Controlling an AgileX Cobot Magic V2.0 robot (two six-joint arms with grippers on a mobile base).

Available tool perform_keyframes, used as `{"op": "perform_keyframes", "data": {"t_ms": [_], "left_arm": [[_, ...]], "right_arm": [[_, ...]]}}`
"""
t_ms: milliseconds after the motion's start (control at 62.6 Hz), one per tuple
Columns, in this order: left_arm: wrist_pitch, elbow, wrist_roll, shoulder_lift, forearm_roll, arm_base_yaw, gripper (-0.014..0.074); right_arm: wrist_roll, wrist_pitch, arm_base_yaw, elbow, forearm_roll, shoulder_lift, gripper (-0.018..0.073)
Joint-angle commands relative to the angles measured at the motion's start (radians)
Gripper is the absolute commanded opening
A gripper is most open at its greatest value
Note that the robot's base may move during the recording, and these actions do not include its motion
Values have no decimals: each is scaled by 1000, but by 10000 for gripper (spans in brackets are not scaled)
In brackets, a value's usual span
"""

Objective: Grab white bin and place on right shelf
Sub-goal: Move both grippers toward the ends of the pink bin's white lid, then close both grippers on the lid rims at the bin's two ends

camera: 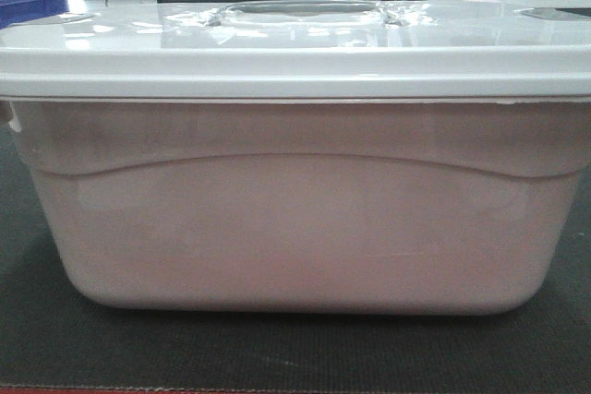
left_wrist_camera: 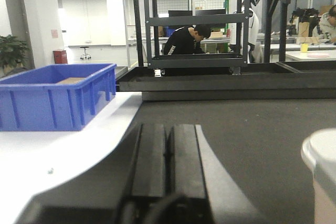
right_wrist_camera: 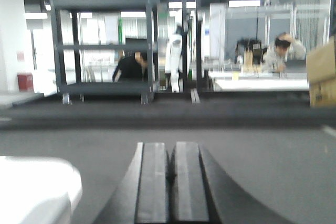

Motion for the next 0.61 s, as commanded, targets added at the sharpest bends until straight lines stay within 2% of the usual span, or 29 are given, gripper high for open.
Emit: {"op": "perform_keyframes", "data": {"t_ms": [0, 112, 192, 351, 383, 479, 591], "left_arm": [[25, -171, 0, 129, 13, -3, -106], [108, -305, 0, 262, -24, -3, -31], [154, -364, 0, 352, -63, -3, 59], [248, -449, 0, 514, -143, -3, 344], [259, -458, 0, 539, -155, -3, 375], [298, -491, 0, 588, -228, -3, 430], [424, -571, 13, 644, -315, -3, 435]], "right_arm": [[-6, -44, -2, -123, 5, 95, 72], [-6, -45, -2, -218, 14, 215, 123], [-6, -45, -2, -262, 21, 297, 215], [-6, -41, -2, -335, 31, 461, 505], [-6, -37, -2, -343, 32, 485, 554], [-6, 34, -2, -389, 37, 549, 637], [-6, 214, -2, -490, 98, 621, 633]]}}
